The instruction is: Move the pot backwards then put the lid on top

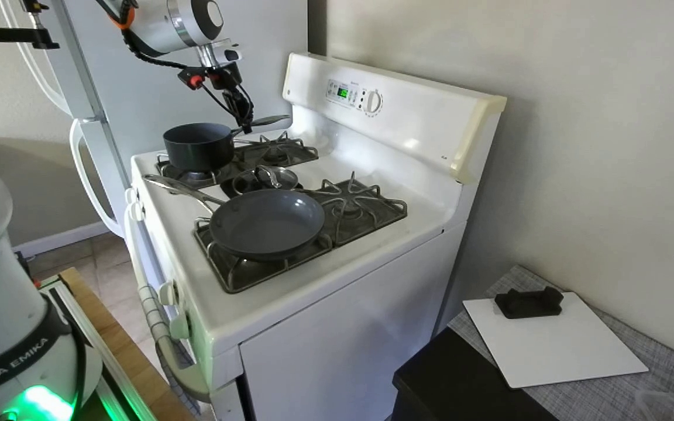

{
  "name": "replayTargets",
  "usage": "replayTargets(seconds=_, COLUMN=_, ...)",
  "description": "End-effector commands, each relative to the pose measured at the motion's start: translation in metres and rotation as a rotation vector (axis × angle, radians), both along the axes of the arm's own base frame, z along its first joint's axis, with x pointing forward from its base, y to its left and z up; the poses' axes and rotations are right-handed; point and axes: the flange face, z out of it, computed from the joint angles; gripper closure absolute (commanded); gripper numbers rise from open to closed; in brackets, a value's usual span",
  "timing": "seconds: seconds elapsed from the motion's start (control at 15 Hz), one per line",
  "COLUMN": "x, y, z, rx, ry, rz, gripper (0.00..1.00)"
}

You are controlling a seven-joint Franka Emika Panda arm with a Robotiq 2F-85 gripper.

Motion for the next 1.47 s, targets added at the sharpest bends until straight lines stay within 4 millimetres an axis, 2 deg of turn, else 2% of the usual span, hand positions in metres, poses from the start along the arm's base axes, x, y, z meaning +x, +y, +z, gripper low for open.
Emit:
replayTargets(seconds=0.0, x=0.002, y=0.006, z=0.000, rx=0.008, ry=-0.016, rz=-0.068, gripper=0.58)
replayTargets(seconds=0.4, x=0.007, y=0.004, z=0.003, rx=0.011, ry=-0.030, rz=-0.091, gripper=0.72)
replayTargets(seconds=0.73, x=0.011, y=0.003, z=0.005, rx=0.012, ry=-0.044, rz=-0.109, gripper=0.78)
replayTargets(seconds=0.93, x=0.015, y=0.002, z=0.005, rx=0.011, ry=-0.050, rz=-0.124, gripper=0.91)
replayTargets(seconds=1.4, x=0.020, y=0.001, z=0.005, rx=0.012, ry=-0.055, rz=-0.139, gripper=0.95)
